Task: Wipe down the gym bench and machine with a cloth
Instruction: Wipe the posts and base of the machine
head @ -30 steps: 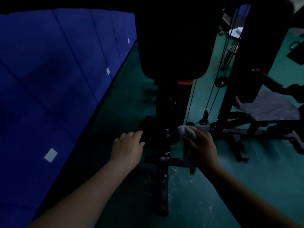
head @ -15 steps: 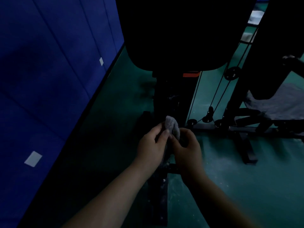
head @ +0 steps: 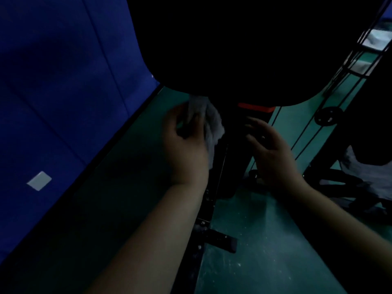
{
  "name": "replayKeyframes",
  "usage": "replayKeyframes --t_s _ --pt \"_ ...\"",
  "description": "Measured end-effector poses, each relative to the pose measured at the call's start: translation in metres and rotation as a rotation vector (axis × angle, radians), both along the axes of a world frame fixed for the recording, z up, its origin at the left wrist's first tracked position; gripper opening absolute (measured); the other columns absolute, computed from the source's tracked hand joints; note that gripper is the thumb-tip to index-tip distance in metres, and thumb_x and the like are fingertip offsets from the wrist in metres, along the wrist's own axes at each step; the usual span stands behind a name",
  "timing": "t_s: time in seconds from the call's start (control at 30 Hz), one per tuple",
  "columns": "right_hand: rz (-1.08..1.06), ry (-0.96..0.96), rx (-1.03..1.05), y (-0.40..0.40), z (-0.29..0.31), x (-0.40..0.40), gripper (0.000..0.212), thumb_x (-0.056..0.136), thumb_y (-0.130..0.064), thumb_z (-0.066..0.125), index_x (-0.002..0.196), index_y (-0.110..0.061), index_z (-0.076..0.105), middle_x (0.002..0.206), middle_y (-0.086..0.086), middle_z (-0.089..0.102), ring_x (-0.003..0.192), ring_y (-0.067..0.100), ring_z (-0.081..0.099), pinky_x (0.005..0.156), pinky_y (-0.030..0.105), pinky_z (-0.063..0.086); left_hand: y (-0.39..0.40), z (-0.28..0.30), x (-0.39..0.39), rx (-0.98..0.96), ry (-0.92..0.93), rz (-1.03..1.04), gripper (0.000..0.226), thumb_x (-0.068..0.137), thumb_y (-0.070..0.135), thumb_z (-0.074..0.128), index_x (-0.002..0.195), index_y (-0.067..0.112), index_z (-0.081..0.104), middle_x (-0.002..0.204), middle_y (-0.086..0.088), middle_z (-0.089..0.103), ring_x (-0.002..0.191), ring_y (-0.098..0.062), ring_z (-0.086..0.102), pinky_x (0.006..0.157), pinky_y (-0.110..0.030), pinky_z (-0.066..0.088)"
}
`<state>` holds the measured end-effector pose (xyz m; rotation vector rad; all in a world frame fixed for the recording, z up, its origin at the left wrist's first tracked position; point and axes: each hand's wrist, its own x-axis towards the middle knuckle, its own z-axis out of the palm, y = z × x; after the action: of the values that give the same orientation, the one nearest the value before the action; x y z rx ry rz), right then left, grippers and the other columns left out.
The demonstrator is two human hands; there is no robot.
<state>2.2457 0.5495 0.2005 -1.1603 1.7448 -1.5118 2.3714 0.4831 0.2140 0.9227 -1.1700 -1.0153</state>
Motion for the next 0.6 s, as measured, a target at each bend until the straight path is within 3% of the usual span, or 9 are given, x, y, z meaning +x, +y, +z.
replayKeyframes --t_s 0.07,0.13,0.23,0.3,0.37,0.4,0.43,0.5,0.6 --pt "0.057 0.049 -0.017 -0.016 0.004 -0.012 0.04 0.096 -0.01 0.048 0.135 -0.022 0.047 0.126 -0.01 0.056 0.114 0.001 0.053 0.091 0.018 0.046 -0.015 -0.001 -0.017 -0.116 -0.04 0.037 0.017 0.088 0.018 0.063 0.104 0.011 0.065 0.104 -0.007 0.063 0.101 -0.008 0.06 0.087 -0.017 0.046" --pt "0.134 0.006 -0.05 -0.028 0.007 -0.02 0.033 0.097 -0.011 0.045 0.13 -0.015 0.049 0.124 -0.001 0.057 0.113 0.009 0.056 0.091 0.025 0.048 -0.025 -0.02 -0.024 -0.195 -0.066 0.038 0.022 0.086 0.02 0.061 0.098 0.002 0.066 0.099 -0.018 0.061 0.096 -0.025 0.061 0.083 -0.021 0.046" --pt "0.186 -0.083 -0.074 -0.04 0.016 -0.021 0.018 0.098 -0.01 0.041 0.108 -0.016 0.055 0.103 -0.005 0.06 0.096 0.002 0.06 0.083 0.018 0.049 -0.008 -0.042 -0.024 0.0 0.046 -0.142 0.004 0.086 0.004 0.059 0.084 0.007 0.059 0.076 -0.004 0.065 0.074 -0.016 0.064 0.063 -0.025 0.049" --pt "0.171 -0.082 -0.103 -0.045 0.018 -0.019 0.017 0.098 -0.012 0.042 0.099 -0.022 0.056 0.095 -0.011 0.061 0.086 -0.004 0.062 0.078 0.014 0.049 -0.005 -0.074 -0.005 0.232 0.113 -0.263 0.028 0.09 -0.008 0.049 0.072 0.011 0.058 0.062 -0.003 0.065 0.06 -0.016 0.066 0.052 -0.024 0.05" --pt "0.162 -0.089 -0.108 -0.048 0.015 -0.019 0.017 0.098 -0.014 0.043 0.098 -0.024 0.057 0.095 -0.011 0.062 0.086 -0.004 0.062 0.081 0.015 0.05 -0.012 -0.092 0.014 0.319 0.067 -0.195 0.03 0.087 -0.003 0.057 0.065 0.015 0.063 0.074 -0.018 0.064 0.072 -0.028 0.068 0.06 -0.035 0.056" --pt "0.161 -0.099 -0.105 -0.049 0.014 -0.019 0.017 0.097 -0.014 0.044 0.1 -0.025 0.056 0.097 -0.011 0.062 0.089 -0.003 0.063 0.083 0.017 0.05 -0.016 -0.091 0.022 0.214 0.055 -0.13 0.014 0.083 0.006 0.068 0.071 0.014 0.067 0.086 -0.027 0.062 0.084 -0.036 0.065 0.073 -0.046 0.057" --pt "0.173 -0.102 -0.105 -0.049 0.012 -0.02 0.016 0.096 -0.016 0.045 0.103 -0.025 0.056 0.1 -0.01 0.062 0.094 0.0 0.063 0.086 0.019 0.05 -0.019 -0.091 0.026 -0.004 -0.1 -0.044 0.006 0.079 0.014 0.073 0.082 0.009 0.071 0.095 -0.032 0.059 0.092 -0.04 0.062 0.084 -0.049 0.053" --pt "0.179 -0.082 -0.107 -0.049 0.01 -0.023 0.019 0.091 -0.025 0.049 0.109 -0.026 0.055 0.107 -0.009 0.062 0.104 0.005 0.061 0.091 0.024 0.049 -0.032 -0.073 0.023 -0.368 -0.334 -0.037 0.022 0.085 0.018 0.07 0.099 0.001 0.071 0.097 -0.026 0.062 0.094 -0.033 0.061 0.087 -0.036 0.05" --pt "0.188 -0.076 -0.122 -0.049 0.008 -0.026 0.037 0.075 -0.046 0.057 0.109 -0.031 0.055 0.108 -0.012 0.064 0.106 0.004 0.061 0.095 0.028 0.049 -0.049 -0.035 0.001 -0.558 -0.33 -0.064 0.017 0.089 0.023 0.064 0.098 0.01 0.069 0.103 -0.025 0.06 0.1 -0.033 0.059 0.089 -0.032 0.048"
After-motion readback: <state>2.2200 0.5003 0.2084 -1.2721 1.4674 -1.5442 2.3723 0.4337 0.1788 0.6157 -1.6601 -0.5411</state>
